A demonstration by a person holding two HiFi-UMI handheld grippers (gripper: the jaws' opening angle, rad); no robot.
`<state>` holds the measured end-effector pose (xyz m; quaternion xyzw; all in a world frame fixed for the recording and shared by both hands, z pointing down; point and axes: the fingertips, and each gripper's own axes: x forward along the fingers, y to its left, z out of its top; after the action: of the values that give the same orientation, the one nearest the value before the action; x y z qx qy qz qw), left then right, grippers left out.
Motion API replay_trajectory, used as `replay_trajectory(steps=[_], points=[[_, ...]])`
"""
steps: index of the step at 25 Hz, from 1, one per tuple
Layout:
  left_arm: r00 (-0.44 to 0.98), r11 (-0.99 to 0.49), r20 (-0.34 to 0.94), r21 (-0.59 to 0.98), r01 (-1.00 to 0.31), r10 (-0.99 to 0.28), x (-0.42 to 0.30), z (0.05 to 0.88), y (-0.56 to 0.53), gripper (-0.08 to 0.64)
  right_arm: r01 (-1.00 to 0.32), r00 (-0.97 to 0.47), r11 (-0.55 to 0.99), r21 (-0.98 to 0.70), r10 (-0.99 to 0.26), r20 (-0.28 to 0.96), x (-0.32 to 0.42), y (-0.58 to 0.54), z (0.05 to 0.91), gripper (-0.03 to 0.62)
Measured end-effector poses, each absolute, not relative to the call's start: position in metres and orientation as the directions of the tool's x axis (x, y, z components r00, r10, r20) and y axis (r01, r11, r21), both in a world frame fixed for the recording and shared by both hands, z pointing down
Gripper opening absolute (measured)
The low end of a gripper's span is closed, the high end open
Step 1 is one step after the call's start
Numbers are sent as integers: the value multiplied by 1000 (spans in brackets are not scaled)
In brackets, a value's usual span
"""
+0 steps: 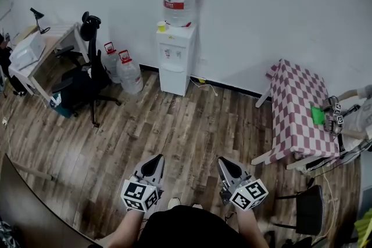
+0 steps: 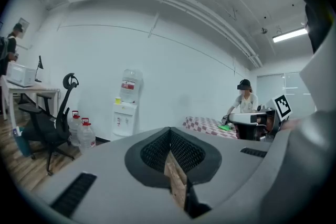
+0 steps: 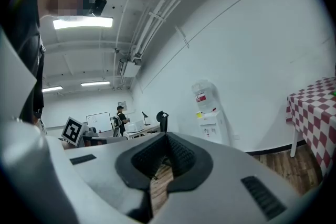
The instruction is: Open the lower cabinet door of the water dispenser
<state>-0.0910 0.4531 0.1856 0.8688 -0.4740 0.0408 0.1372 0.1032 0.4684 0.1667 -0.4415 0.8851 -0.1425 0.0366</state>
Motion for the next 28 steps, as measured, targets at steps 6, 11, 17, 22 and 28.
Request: replay_trajectory(steps=[6,11,17,22,28], points=[[551,-514,197,208,-832,-811,-111,188,447,14,-772,-602,564,-294,-797,53,85,460,163,23],[549,-511,204,213,-833,-810,-129,197,452,14,-780,-588,548,-302,-807,56,79,461,169,23],[545,-504,218,217,-836,-810,-145,203,452,14,-795,-564,518,-317,-823,70,81,455,175,23],[539,-500,227,208,-840,-811,-149,207,437,14,-790,-568,522,-323,-820,65,80,433,178,23],[509,-466,249,215,-859,-824,-146,216,404,14,-767,-596,544,-339,-800,63,80,387,187,23]])
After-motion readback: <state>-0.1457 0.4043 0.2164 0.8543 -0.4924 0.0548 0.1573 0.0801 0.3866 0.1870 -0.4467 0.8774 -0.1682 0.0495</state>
